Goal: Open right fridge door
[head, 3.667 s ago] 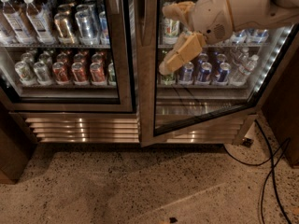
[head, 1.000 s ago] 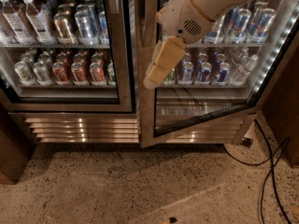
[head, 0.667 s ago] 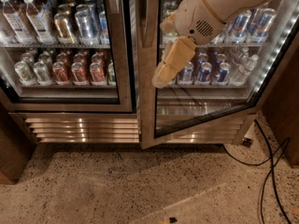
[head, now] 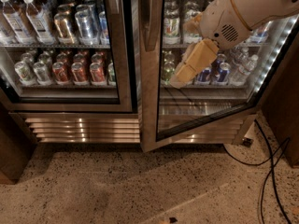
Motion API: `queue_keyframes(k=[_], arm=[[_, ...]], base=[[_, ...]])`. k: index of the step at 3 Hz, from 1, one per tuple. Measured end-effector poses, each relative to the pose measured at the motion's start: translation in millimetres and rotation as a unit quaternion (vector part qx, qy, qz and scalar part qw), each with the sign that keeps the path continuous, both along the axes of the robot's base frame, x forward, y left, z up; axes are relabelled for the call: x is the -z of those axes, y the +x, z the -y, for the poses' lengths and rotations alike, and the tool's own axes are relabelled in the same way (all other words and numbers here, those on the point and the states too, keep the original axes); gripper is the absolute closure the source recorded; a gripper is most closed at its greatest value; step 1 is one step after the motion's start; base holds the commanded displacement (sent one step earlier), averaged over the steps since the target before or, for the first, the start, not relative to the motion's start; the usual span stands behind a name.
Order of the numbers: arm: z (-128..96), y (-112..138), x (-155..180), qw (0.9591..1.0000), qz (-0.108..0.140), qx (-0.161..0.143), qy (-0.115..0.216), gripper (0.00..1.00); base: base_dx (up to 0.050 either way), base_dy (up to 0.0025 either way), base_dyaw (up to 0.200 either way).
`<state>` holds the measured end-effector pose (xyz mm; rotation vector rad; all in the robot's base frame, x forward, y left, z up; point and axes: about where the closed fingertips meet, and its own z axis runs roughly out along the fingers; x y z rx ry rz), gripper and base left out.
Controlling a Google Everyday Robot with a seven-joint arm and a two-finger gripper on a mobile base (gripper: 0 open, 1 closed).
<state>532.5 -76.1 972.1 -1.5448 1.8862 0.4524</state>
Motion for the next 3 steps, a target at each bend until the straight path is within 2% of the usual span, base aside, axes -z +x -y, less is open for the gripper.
queue_keyframes(k=[1,2,3], arm=[[0,4,11,0.9990,-0.008,0.017,-0.039,0.00],[-6,7,31,0.9921,-0.028,0.044,-0.114,0.00],[8,16,36,0.9871,-0.017,0.062,-0.147,0.00]], base=[[0.000,0.00000,0.000],[0.000,0.00000,0.000],[0.000,0.00000,0.000]])
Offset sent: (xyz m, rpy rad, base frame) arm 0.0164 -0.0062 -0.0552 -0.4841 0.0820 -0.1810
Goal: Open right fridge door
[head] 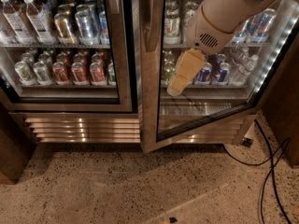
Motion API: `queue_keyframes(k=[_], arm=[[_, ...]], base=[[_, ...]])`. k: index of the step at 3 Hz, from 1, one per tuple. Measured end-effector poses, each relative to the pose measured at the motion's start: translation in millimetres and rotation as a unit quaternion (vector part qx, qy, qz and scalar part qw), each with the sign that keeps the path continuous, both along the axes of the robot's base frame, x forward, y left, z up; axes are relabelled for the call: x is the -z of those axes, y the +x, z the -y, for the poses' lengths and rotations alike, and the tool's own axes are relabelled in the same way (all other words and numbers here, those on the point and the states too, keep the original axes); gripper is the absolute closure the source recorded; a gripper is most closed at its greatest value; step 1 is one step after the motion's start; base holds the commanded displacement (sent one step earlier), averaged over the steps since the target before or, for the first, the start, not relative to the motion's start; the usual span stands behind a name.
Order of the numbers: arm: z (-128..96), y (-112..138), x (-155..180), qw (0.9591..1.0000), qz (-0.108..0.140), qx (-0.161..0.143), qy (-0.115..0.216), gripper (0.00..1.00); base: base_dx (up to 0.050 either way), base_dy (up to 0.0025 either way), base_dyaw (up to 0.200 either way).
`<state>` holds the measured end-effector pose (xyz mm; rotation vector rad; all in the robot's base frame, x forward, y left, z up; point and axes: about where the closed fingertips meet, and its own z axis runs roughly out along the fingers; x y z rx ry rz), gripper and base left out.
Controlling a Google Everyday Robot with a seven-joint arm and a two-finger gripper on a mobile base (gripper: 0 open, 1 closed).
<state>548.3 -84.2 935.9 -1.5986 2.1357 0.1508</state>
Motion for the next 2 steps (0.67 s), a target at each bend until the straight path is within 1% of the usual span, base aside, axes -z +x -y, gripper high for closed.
queue_keyframes(k=[1,2], arm=[[0,-1,7,1.0000,-0.006,0.005,-0.005,0.00],[-3,-9,23,0.9997,-0.013,0.007,-0.019,0.00]], base=[[0.000,0.00000,0.000],[0.000,0.00000,0.000]])
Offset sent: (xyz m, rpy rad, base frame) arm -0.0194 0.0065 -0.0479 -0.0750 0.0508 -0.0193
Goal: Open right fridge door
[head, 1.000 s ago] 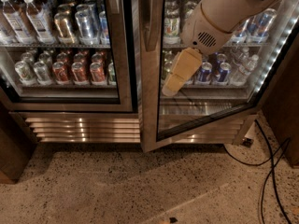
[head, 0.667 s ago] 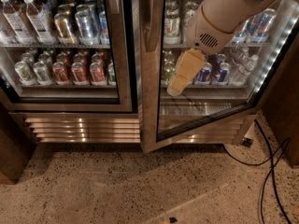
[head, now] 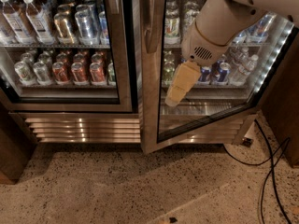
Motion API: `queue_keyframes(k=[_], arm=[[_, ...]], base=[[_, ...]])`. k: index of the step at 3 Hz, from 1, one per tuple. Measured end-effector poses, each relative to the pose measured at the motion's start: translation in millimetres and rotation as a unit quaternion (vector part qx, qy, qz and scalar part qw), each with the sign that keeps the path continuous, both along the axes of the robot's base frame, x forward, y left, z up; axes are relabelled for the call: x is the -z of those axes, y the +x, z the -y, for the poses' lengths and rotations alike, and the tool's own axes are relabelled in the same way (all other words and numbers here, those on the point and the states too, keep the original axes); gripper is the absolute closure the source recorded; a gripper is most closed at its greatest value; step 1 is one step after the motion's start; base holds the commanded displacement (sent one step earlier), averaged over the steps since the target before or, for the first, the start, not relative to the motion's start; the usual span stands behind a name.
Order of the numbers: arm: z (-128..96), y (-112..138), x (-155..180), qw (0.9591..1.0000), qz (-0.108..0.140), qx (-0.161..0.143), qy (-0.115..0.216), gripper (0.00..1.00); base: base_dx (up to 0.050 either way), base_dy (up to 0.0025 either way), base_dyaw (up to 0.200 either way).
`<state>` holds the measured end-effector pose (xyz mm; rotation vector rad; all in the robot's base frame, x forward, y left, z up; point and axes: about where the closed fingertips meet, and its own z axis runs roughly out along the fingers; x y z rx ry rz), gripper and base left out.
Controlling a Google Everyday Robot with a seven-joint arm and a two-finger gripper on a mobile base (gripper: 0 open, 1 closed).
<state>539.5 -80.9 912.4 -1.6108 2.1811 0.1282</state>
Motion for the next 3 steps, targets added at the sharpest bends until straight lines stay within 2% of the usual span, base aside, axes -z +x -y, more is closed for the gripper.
queue_keyframes(k=[1,2,3], arm=[[-7,-23,26,1.0000,-0.006,-0.004,-0.007,0.00],[-18,-71,77,0.9989,-0.032,-0.027,-0.023,0.00],[-18,-71,77,0.9989,-0.032,-0.027,-0.023,0.00]], base=[[0.000,0.00000,0.000],[0.000,0.00000,0.000],[0.000,0.00000,0.000]])
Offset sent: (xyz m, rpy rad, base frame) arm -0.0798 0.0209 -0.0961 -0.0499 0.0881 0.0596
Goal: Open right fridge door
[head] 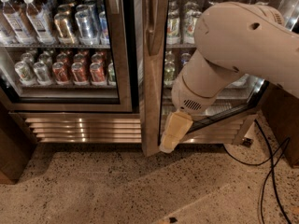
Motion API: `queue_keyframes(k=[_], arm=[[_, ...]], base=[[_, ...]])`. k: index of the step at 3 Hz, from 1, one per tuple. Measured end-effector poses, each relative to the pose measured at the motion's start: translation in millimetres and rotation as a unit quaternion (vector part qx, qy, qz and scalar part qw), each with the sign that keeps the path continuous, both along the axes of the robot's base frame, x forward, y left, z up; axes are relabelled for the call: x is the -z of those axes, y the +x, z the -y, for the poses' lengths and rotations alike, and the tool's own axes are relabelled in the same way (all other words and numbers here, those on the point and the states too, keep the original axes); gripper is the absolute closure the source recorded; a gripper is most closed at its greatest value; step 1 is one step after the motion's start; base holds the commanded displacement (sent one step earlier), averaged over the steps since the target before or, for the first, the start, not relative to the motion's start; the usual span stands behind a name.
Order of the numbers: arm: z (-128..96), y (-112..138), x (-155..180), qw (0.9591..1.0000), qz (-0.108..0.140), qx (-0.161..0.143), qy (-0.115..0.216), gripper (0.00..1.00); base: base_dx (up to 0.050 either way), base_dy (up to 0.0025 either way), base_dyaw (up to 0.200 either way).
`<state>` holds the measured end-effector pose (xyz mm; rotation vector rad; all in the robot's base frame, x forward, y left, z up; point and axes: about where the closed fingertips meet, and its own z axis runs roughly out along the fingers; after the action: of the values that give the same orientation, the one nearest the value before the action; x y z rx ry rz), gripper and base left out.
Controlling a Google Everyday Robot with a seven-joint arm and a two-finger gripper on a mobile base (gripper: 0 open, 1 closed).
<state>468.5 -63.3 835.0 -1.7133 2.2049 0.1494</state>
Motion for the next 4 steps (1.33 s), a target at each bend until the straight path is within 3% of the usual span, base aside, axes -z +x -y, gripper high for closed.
queue_keyframes(k=[2,3,4], arm=[[0.0,0.0,0.0,1.0000,0.000,0.000,0.000,0.42],[0.0,0.0,0.0,1.0000,0.000,0.000,0.000,1.00],[-0.2,-0.1,0.2,1.0000,0.000,0.000,0.000,1.00]], base=[[0.000,0.00000,0.000],[-0.050,0.00000,0.000],[-0.050,-0.00007,0.000]])
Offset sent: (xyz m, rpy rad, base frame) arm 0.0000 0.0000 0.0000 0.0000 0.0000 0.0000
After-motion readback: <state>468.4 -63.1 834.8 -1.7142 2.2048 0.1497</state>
